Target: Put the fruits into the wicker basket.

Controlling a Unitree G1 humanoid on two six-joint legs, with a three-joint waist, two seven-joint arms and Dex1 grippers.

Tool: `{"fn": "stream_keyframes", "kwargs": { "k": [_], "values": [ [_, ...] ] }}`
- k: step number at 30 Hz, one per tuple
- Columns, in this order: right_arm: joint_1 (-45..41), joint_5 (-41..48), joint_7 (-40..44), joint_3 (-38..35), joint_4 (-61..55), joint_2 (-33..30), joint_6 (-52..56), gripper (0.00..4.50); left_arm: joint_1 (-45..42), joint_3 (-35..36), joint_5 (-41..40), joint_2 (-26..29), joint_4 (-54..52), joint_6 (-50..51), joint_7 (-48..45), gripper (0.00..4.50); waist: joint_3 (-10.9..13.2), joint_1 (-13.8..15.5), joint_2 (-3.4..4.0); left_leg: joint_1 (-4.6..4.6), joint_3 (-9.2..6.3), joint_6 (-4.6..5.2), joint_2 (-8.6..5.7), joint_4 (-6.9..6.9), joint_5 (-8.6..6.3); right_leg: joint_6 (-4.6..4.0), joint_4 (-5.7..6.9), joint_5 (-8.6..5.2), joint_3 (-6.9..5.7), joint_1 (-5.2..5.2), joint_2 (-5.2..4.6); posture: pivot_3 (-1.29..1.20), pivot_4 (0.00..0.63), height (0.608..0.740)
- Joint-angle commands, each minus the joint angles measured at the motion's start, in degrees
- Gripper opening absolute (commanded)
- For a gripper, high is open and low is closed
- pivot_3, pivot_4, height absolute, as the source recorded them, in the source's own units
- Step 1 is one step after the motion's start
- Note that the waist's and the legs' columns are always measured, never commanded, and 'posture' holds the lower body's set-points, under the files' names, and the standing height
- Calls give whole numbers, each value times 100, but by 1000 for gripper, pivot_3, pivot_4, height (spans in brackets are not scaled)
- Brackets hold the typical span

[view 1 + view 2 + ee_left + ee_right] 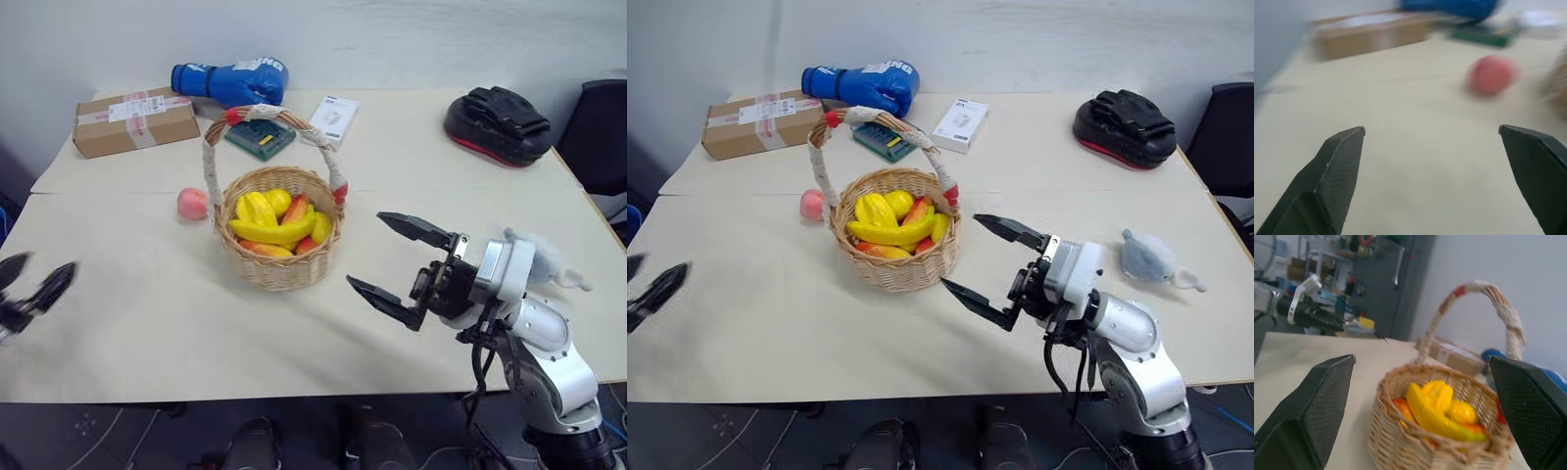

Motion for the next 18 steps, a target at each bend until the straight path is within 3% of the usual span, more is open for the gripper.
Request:
{"fn": "stream_keyframes", "kwargs": {
  "k": [1, 6, 10, 13, 18],
  "values": [
    [-147, -7, 22, -81, -110, 6, -49, 4500, 224, 416, -162, -32, -64, -231, 24, 4446, -6, 73, -18, -4, -5, 3, -1, 1, -3, 0, -6, 0, -7, 1, -3, 0, 150, 740],
    [-76, -70, 57, -43, -190, 0, -81, 4500, -35, 72, -428, -44, -521, 200, 31, 4446, -23, 186, -44, -6, -33, -25, -3, 3, -20, -6, -28, 5, -12, 6, -32, 0, 150, 740],
    [-129, -154, -38, -99, -172, 36, -98, 4500, -1364, -1188, -203, 142, -764, 741, 227, 4446, -24, 229, -46, -9, -33, -19, -18, 3, -6, -2, -17, 17, -12, 20, -45, 0, 150, 740],
    [-154, -213, -40, -81, -113, 57, -127, 4500, -2591, -2184, 221, 173, -264, 845, 126, 4446, -25, 250, -47, -12, -23, -18, -26, 3, 5, 7, -16, 27, -32, 18, -27, 0, 150, 740],
    [-46, -406, -262, -194, -158, 58, -96, 4500, -4857, -3406, 1252, -128, 1715, 143, 240, 4446, -28, 125, -52, -26, 20, -23, -35, 3, 30, 15, -21, 32, -23, -2, 29, 0, 150, 740]
  ]
}}
